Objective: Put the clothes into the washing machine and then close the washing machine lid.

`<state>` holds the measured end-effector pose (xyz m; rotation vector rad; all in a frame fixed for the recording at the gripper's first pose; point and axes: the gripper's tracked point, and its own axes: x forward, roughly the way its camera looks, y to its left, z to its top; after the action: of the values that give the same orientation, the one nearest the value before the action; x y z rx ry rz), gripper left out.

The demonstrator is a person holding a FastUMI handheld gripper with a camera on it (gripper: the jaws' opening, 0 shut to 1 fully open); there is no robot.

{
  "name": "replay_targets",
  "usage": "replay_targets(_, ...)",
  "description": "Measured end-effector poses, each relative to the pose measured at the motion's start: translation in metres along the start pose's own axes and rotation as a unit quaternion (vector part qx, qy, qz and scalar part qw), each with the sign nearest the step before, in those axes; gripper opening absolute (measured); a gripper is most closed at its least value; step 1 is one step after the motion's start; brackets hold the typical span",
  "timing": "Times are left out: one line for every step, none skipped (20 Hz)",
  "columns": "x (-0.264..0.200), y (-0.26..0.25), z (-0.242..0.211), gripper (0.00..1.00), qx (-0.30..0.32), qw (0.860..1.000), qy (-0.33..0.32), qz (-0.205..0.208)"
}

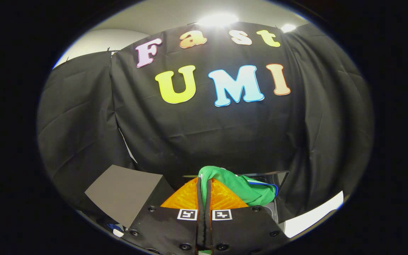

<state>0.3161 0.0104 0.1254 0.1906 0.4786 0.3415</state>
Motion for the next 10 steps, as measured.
replay_targets(0.002, -0.004, -0.006, 0.01, 0.001, 1.0, 0.003, 0.0)
replay_targets(0.005, -0.009, -0.011, 0.01, 0.001, 1.0, 0.007, -0.001)
replay_targets(0.008, -0.013, -0.018, 0.01, 0.002, 1.0, 0.011, 0.0)
replay_targets(0.012, -0.016, -0.023, 0.01, 0.003, 1.0, 0.015, -0.001)
replay_targets(0.015, -0.022, -0.031, 0.01, 0.003, 1.0, 0.02, -0.002)
replay_targets(0.019, -0.026, -0.039, 0.01, 0.004, 1.0, 0.027, -0.003)
replay_targets(0.022, -0.029, -0.048, 0.01, 0.005, 0.999, 0.034, -0.002)
replay_targets(0.025, -0.032, -0.057, 0.01, 0.008, 0.999, 0.041, -0.001)
replay_targets(0.029, -0.034, -0.066, 0.01, 0.01, 0.999, 0.049, 0.0)
replay_targets(0.033, -0.037, -0.075, 0.01, 0.011, 0.998, 0.056, 0.0)
